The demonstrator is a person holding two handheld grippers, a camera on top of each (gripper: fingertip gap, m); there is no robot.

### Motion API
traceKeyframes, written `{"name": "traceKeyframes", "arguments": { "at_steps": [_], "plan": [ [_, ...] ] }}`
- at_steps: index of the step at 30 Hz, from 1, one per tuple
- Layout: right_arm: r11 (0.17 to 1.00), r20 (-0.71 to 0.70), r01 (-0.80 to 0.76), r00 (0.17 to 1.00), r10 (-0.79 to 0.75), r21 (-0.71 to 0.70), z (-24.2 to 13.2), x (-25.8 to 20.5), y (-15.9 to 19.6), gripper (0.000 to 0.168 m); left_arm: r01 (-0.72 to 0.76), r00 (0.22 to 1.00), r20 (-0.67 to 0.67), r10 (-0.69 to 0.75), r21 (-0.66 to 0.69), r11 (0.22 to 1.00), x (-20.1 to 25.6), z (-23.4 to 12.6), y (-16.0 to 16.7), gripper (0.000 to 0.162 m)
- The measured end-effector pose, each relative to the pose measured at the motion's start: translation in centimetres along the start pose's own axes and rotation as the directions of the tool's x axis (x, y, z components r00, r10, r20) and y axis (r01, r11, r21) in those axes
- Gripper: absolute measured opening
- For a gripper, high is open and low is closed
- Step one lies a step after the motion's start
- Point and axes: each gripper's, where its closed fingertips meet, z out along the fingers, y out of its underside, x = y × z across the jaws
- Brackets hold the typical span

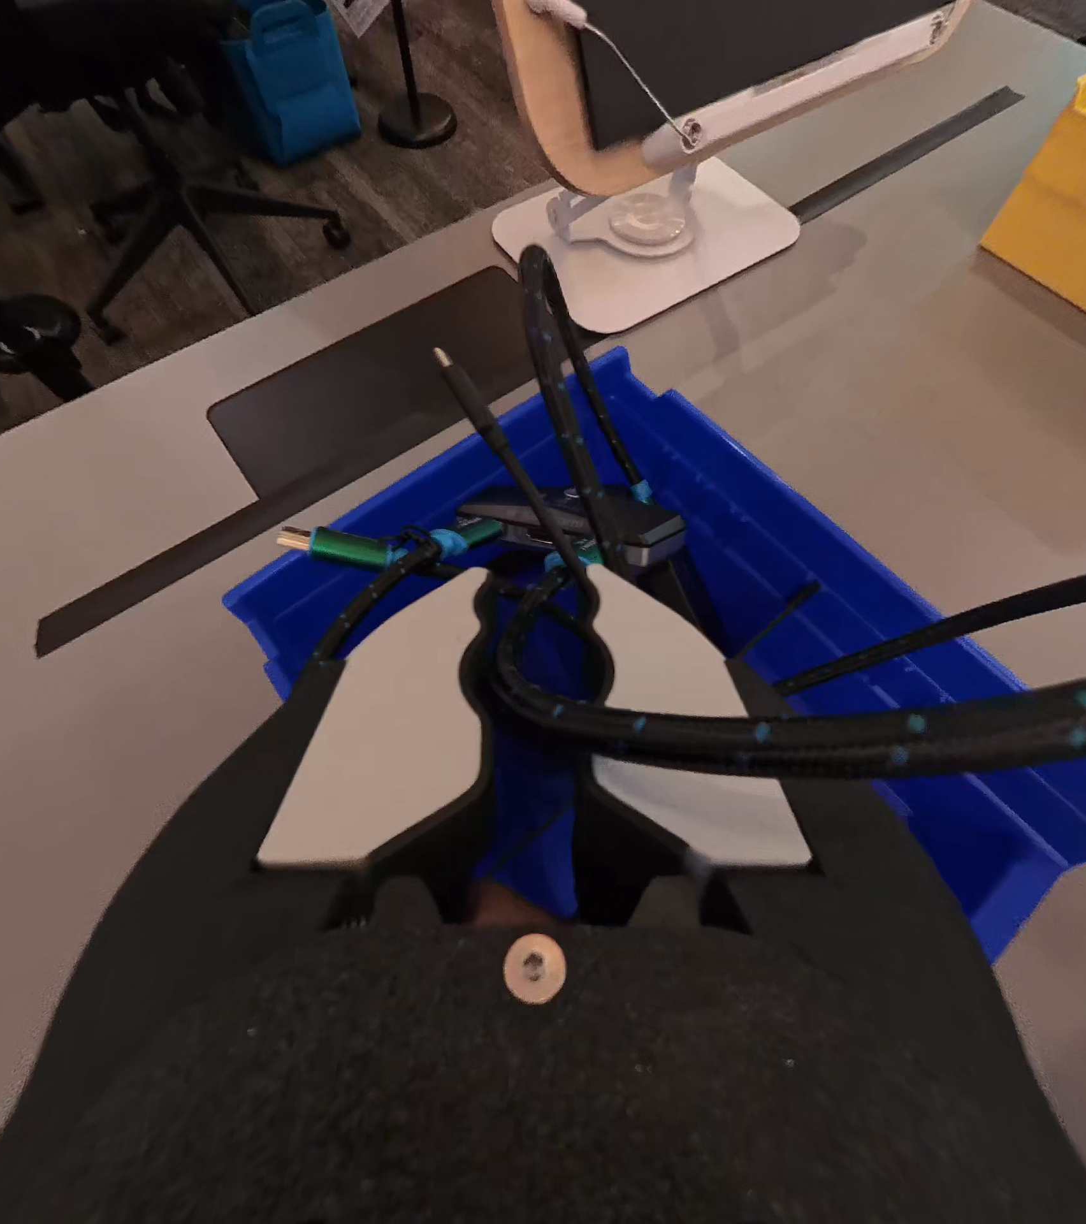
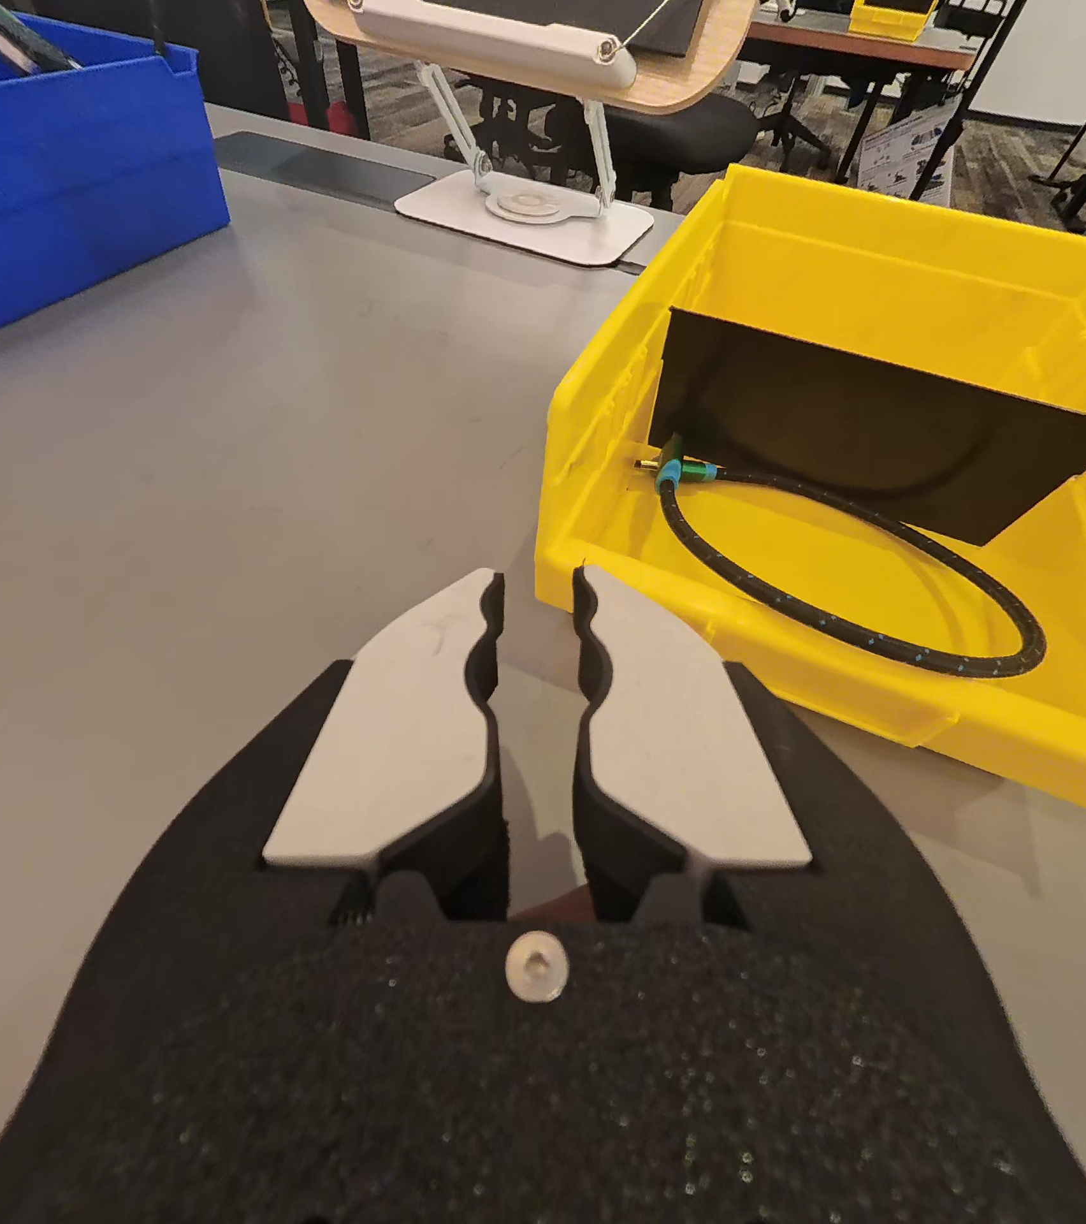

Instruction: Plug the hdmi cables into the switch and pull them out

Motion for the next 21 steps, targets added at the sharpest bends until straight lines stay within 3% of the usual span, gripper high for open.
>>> {"name": "traceKeyframes", "arguments": {
  "at_steps": [2, 8, 13, 21],
  "plan": [
    [1.0, 0.003, -0.008, 1.0, 0.008, 0.006, 0.1, 0.0, -0.1, 0.019, -0.034, 0.998, 0.061, 0.036, -0.027, 0.999, -0.6, 0.0, -0.4, 0.006],
    [1.0, 0.014, -0.009, 1.0, 0.009, 0.003, 0.1, -0.4, -0.1, 0.018, -0.252, 0.944, 0.215, 0.251, -0.024, 0.967, 0.2, -4.1, -7.8, 0.002],
    [1.0, 0.014, -0.005, 1.0, 0.005, 0.009, -0.1, -0.4, -0.2, 0.018, -0.426, 0.819, 0.396, 0.416, -0.066, 0.902, 0.4, -8.9, -15.1, 0.002],
    [1.0, 0.025, -0.007, 1.0, 0.006, 0.011, 0.0, -0.7, -0.3, 0.018, -0.566, 0.645, 0.523, 0.557, -0.163, 0.808, 2.1, -10.9, -22.3, 0.003]
  ]
}}
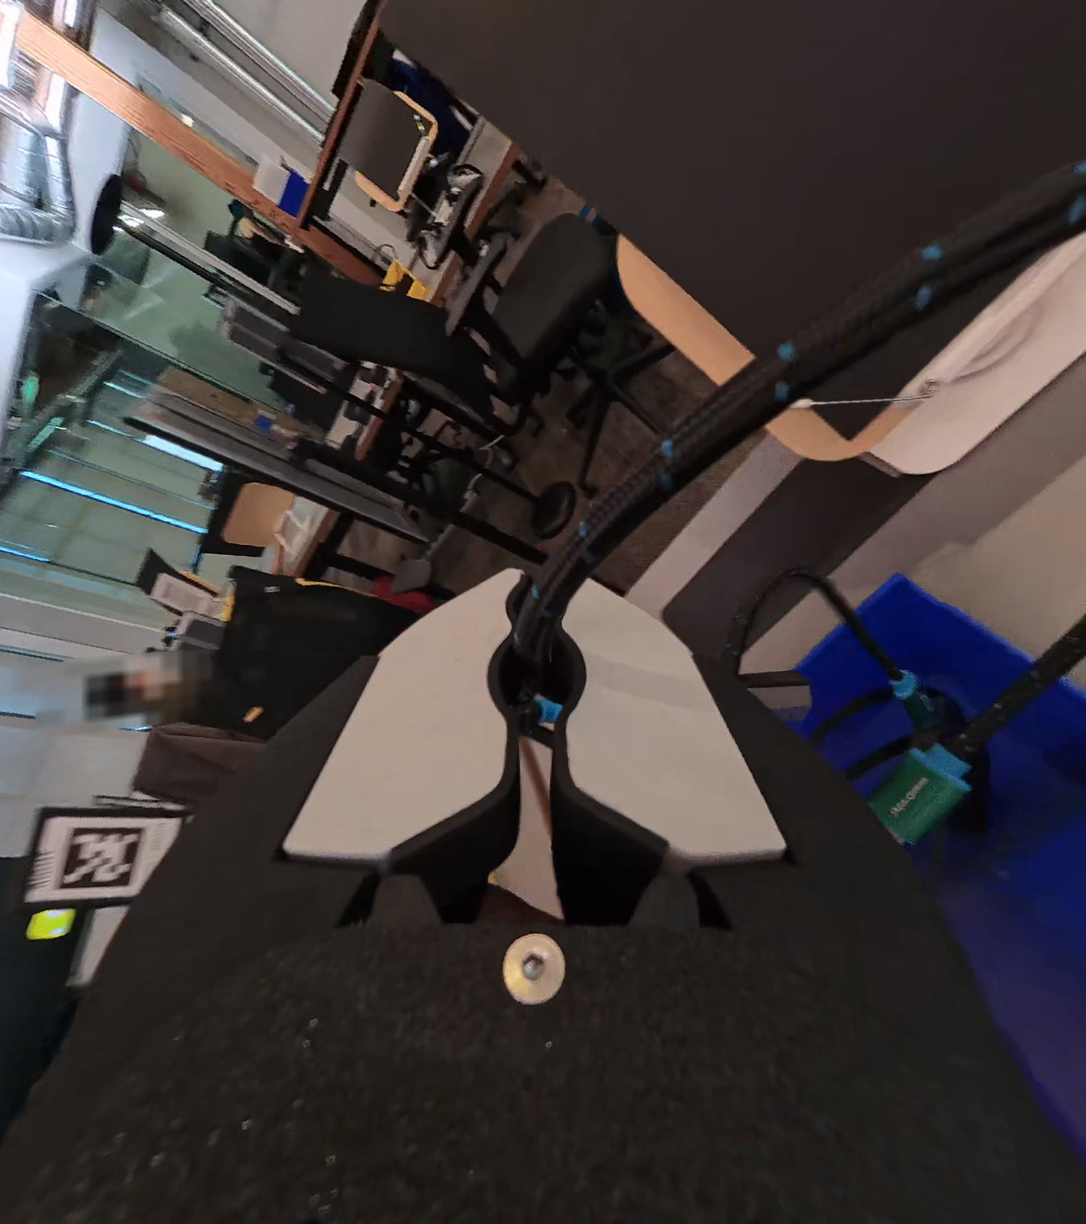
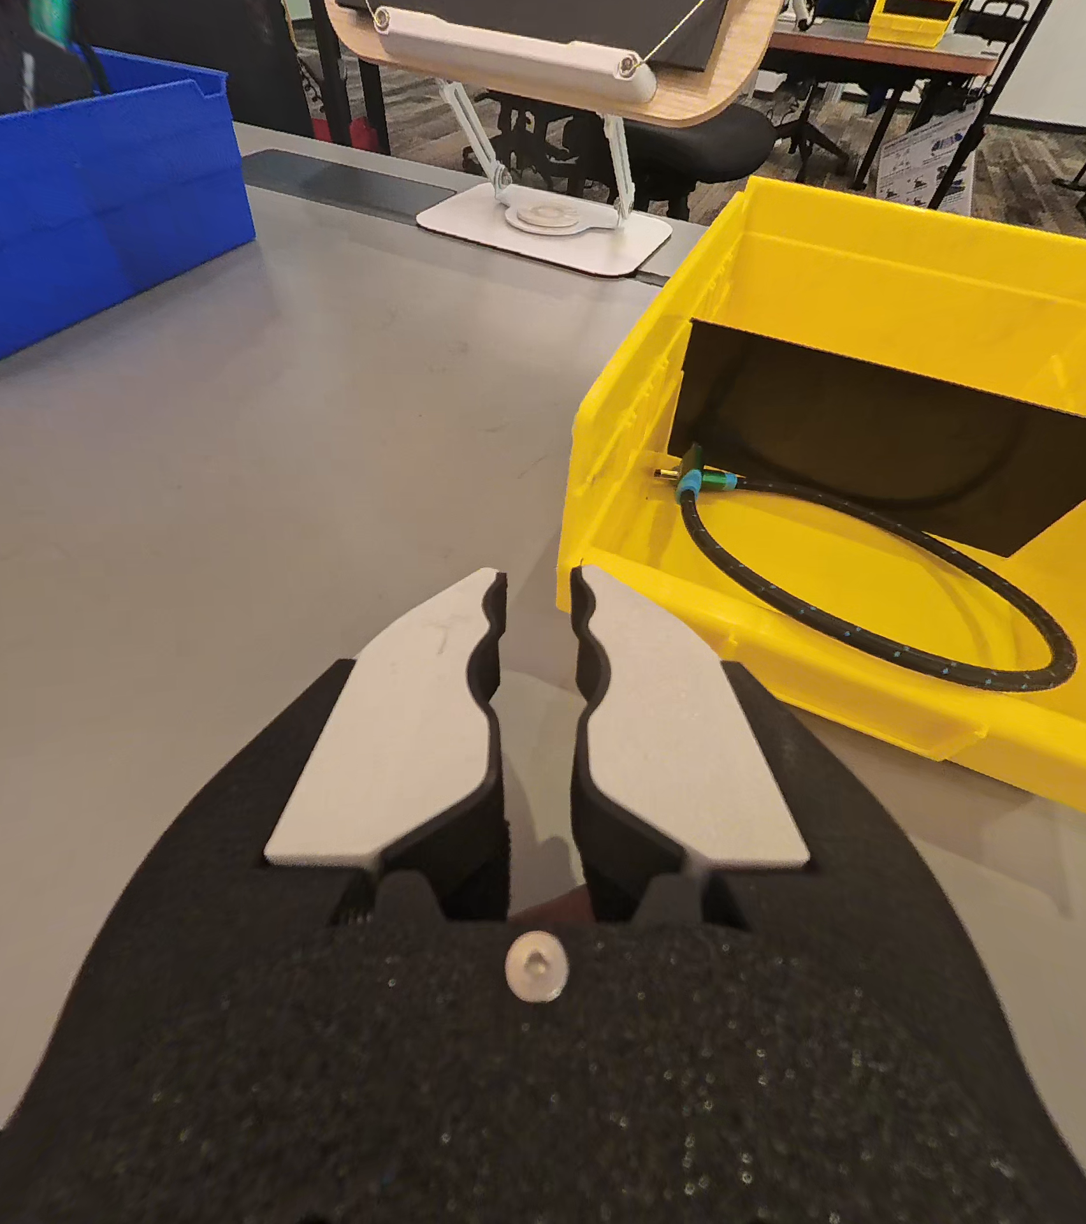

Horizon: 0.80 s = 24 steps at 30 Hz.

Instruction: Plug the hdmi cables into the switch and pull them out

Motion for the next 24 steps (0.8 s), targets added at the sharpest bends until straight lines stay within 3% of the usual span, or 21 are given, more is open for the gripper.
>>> {"name": "traceKeyframes", "arguments": {
  "at_steps": [3, 5, 9, 12, 18, 20, 24],
  "plan": [
    [1.0, 0.0, 0.003, 1.0, -0.003, 0.001, 0.0, 0.0, 0.0, 0.018, -0.027, 1.0, 0.009, 0.027, -0.021, 0.999, -1.1, 0.1, -1.5, 0.003],
    [1.0, -0.003, 0.004, 1.0, -0.004, 0.001, -0.1, 0.1, 0.0, 0.018, -0.128, 0.988, 0.077, 0.134, -0.078, 0.989, -2.6, 0.1, -1.3, 0.004],
    [1.0, -0.004, -0.015, 1.0, 0.015, 0.005, -0.4, 0.3, 0.0, 0.018, 0.043, 0.997, 0.068, -0.044, 0.013, 0.999, -4.5, -1.2, -2.0, 0.002],
    [1.0, 0.0, -0.018, 1.0, 0.018, 0.001, -0.4, 0.3, 0.1, 0.018, -0.18, 0.984, -0.029, 0.178, -0.141, 0.973, -0.3, 0.5, 1.6, 0.003],
    [1.0, 0.011, -0.017, 1.0, 0.017, 0.0, -0.3, -0.1, 0.1, 0.018, -0.241, 0.929, -0.336, 0.156, -0.229, 0.943, 7.4, 1.5, 8.5, 0.002],
    [1.0, 0.013, -0.013, 1.0, 0.013, 0.0, -0.2, -0.2, 0.0, 0.018, -0.251, 0.939, -0.299, 0.169, -0.26, 0.933, 6.6, 1.8, 9.6, 0.002],
    [1.0, 0.022, -0.014, 1.0, 0.014, -0.004, 0.0, -0.4, 0.1, 0.018, -0.106, 0.989, -0.131, 0.073, -0.271, 0.957, 1.9, 2.3, 9.3, 0.002]
  ]
}}
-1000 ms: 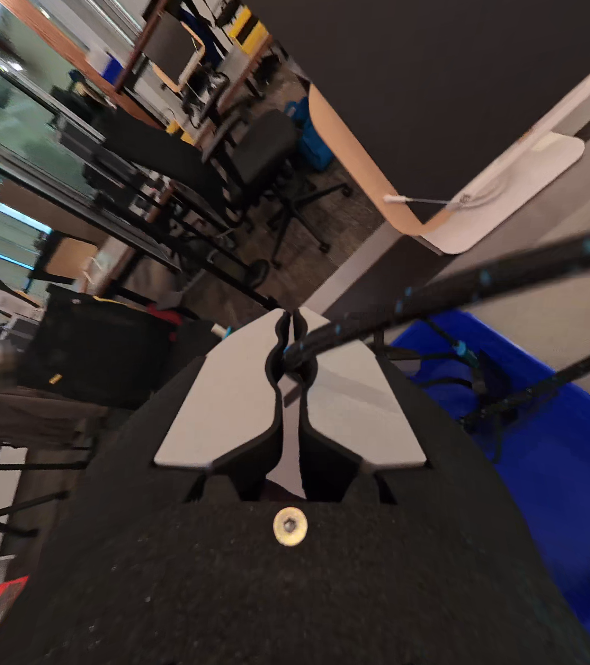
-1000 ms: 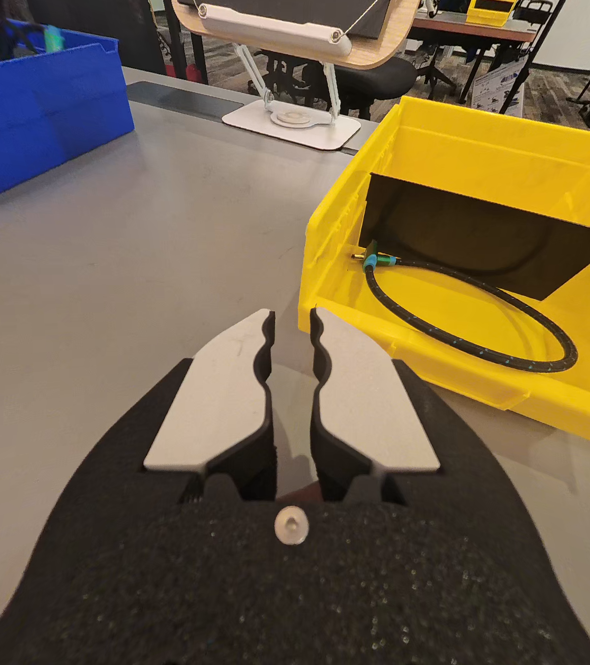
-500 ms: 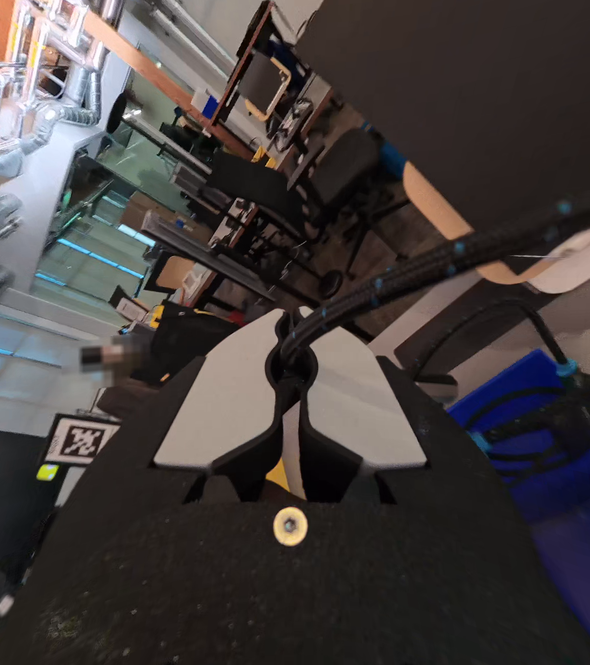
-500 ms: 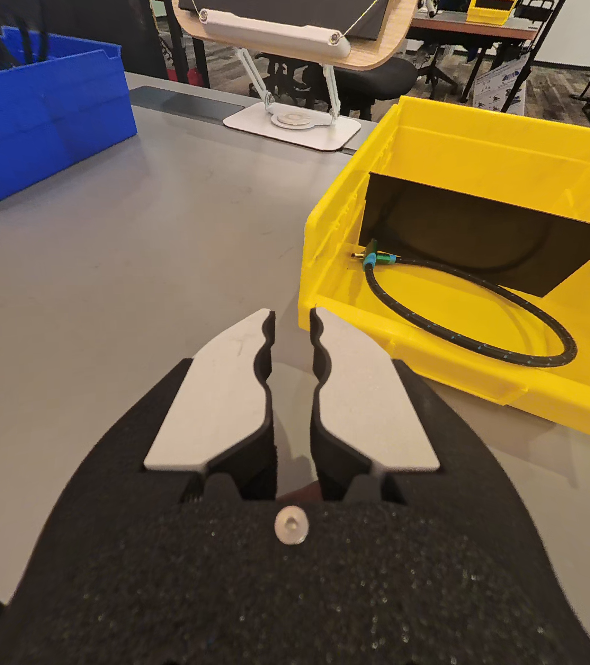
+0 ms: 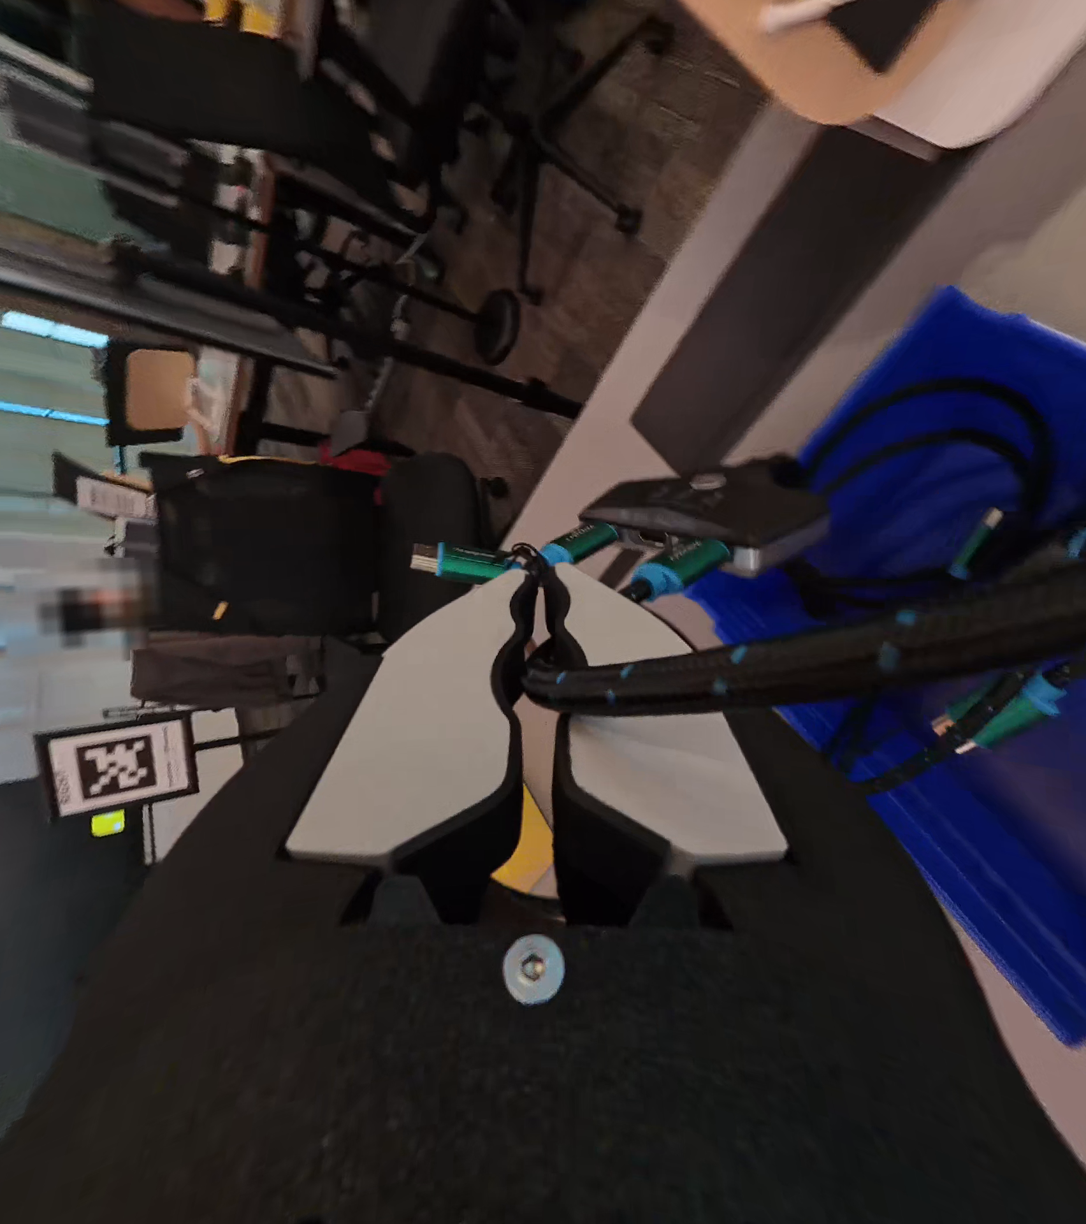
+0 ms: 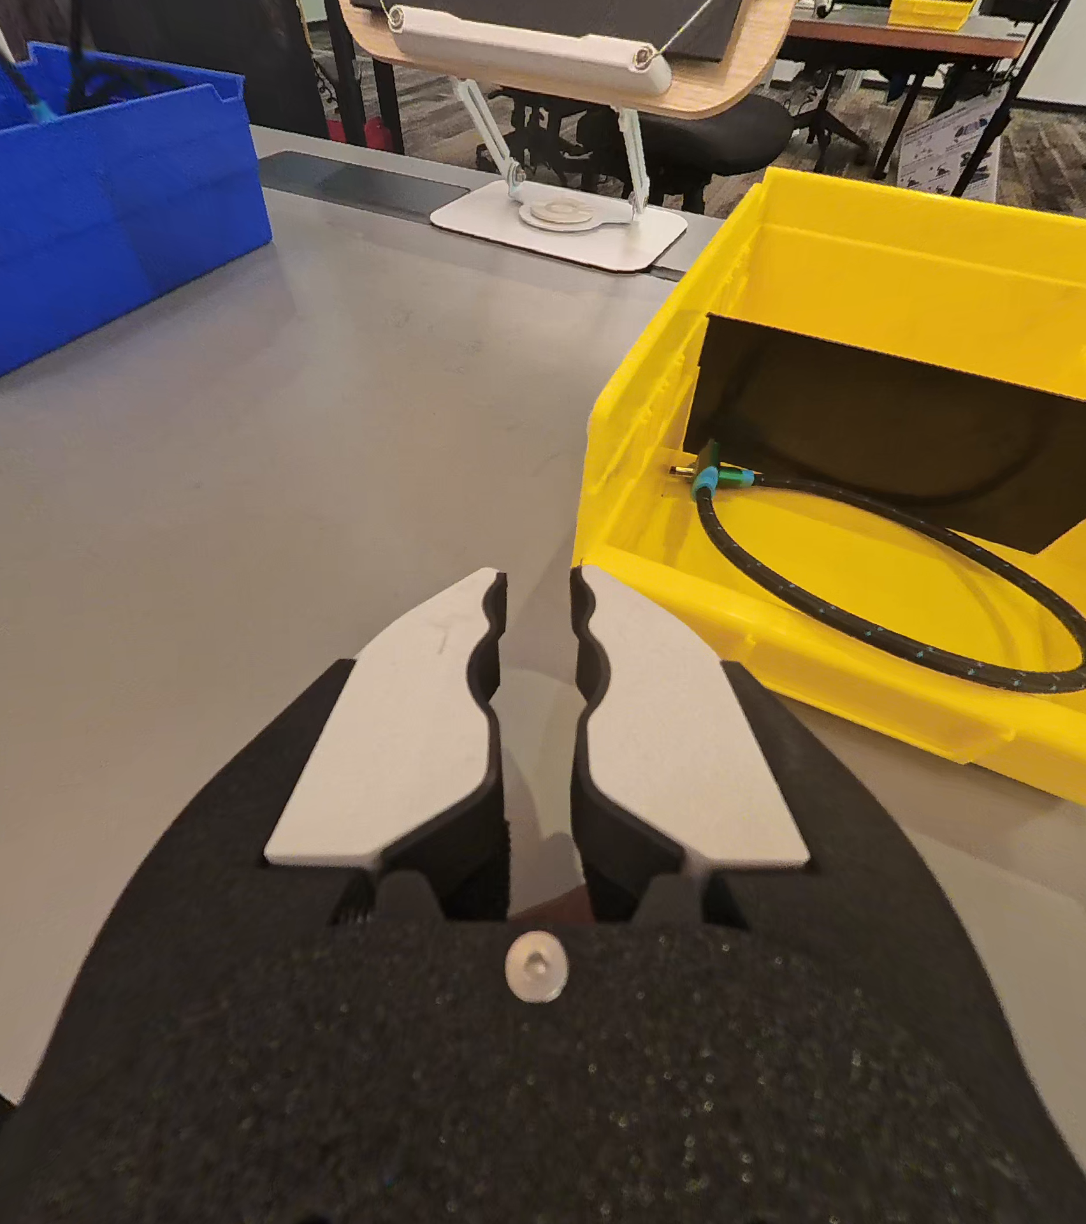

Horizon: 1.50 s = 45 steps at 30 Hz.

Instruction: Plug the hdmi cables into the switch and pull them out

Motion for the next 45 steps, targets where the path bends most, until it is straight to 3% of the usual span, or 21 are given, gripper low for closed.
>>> {"name": "traceKeyframes", "arguments": {
  "at_steps": [5, 13, 17, 20, 23, 27, 32, 36, 40, 45],
  "plan": [
    [1.0, -0.002, 0.003, 1.0, -0.003, -0.002, 0.1, 0.0, 0.0, 0.018, 0.104, 0.969, 0.208, -0.136, 0.162, 0.981, -6.1, -3.5, -3.4, 0.002],
    [1.0, 0.002, -0.003, 1.0, 0.003, -0.001, 0.1, 0.0, 0.0, 0.018, 0.166, 0.916, 0.315, -0.247, 0.263, 0.951, -15.3, -8.9, -10.1, 0.003],
    [1.0, -0.006, -0.017, 1.0, 0.017, 0.002, -0.2, 0.4, 0.1, 0.018, 0.202, 0.862, 0.368, -0.349, 0.381, 0.902, -20.2, -13.9, -13.1, 0.003],
    [0.999, -0.01, -0.032, 0.999, 0.032, 0.008, -0.5, 0.8, 0.1, 0.018, 0.197, 0.862, 0.346, -0.37, 0.444, 0.874, -21.4, -17.1, -16.0, 0.002],
    [0.999, -0.004, -0.041, 0.999, 0.041, 0.02, -0.6, 0.8, -0.1, 0.018, 0.204, 0.877, 0.293, -0.381, 0.489, 0.848, -19.8, -19.8, -19.4, 0.002],
    [0.999, 0.025, -0.032, 0.999, 0.031, 0.035, -0.5, 0.0, -0.5, 0.019, 0.18, 0.924, 0.211, -0.32, 0.499, 0.848, -13.2, -21.6, -23.5, 0.002],
    [0.991, 0.121, -0.115, 0.987, 0.106, 0.066, -0.4, -1.6, -1.2, 0.02, 0.179, 0.977, 0.027, -0.213, 0.447, 0.877, -1.6, -17.2, -26.0, 0.002],
    [0.986, 0.134, -0.123, 0.985, 0.107, 0.115, -1.0, -1.8, -2.2, 0.02, 0.259, 0.965, -0.089, -0.247, 0.483, 0.836, 4.3, -14.5, -26.7, 0.003],
    [0.989, 0.111, -0.058, 0.993, 0.042, 0.137, -1.4, -1.9, -2.7, 0.02, 0.261, 0.959, -0.051, -0.28, 0.55, 0.793, 5.3, -15.4, -28.2, 0.002],
    [0.992, 0.119, -0.046, 0.992, 0.032, 0.113, -0.8, -2.4, -2.2, 0.02, 0.23, 0.956, 0.008, -0.293, 0.6, 0.766, 1.6, -17.9, -32.9, 0.002]
  ]
}}
